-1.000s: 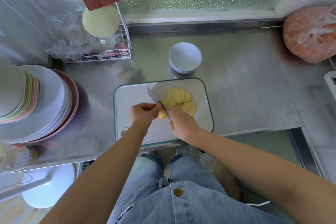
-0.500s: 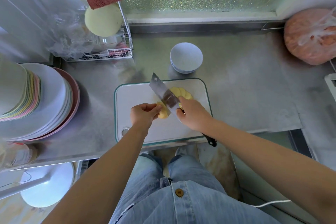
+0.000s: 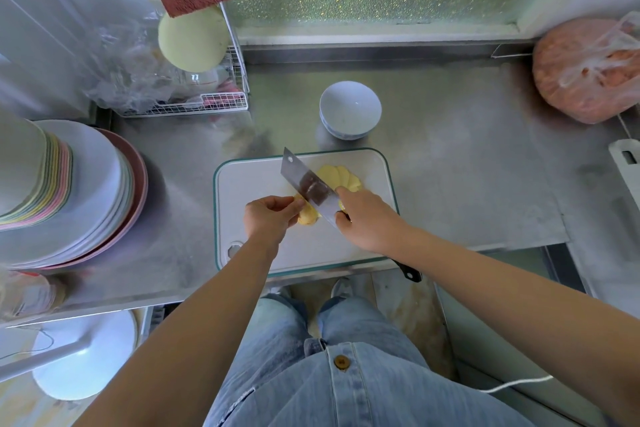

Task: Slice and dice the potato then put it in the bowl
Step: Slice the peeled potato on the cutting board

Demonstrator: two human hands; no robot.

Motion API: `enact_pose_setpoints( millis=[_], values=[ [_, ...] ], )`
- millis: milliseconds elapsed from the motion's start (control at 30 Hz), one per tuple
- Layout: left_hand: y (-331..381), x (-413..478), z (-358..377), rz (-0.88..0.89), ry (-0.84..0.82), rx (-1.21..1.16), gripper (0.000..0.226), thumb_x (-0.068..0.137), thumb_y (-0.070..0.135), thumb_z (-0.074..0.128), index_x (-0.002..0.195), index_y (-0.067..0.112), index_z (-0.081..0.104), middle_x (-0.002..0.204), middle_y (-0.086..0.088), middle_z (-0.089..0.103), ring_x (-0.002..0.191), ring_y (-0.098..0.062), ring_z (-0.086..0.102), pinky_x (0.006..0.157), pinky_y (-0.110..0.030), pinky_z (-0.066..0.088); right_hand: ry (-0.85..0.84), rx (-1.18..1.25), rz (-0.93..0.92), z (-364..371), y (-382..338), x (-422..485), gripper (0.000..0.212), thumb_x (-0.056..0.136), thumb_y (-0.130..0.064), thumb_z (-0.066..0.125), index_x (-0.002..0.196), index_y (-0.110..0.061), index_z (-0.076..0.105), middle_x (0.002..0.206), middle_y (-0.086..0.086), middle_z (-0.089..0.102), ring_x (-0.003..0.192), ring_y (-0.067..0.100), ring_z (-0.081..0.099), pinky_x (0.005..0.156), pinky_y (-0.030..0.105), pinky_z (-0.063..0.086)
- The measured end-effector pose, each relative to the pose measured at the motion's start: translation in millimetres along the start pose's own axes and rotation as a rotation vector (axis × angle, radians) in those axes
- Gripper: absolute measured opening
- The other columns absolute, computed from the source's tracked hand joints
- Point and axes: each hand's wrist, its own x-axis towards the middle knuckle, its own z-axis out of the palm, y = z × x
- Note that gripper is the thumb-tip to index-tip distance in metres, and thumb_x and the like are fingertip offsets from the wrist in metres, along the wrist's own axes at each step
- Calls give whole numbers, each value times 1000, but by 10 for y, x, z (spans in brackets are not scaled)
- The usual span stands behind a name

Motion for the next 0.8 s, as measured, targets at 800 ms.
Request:
enact_pose_setpoints(
  millis=[800],
  values=[
    [-17, 45, -20, 24, -3, 50, 20, 73, 17, 83, 86, 5, 74, 83, -10, 73, 78, -24, 72, 74, -30, 60, 51, -24, 56, 655, -63, 181, 22, 99, -21, 41, 113, -6, 48, 100, 12, 60, 89, 27, 60, 65, 28, 36]
  ],
)
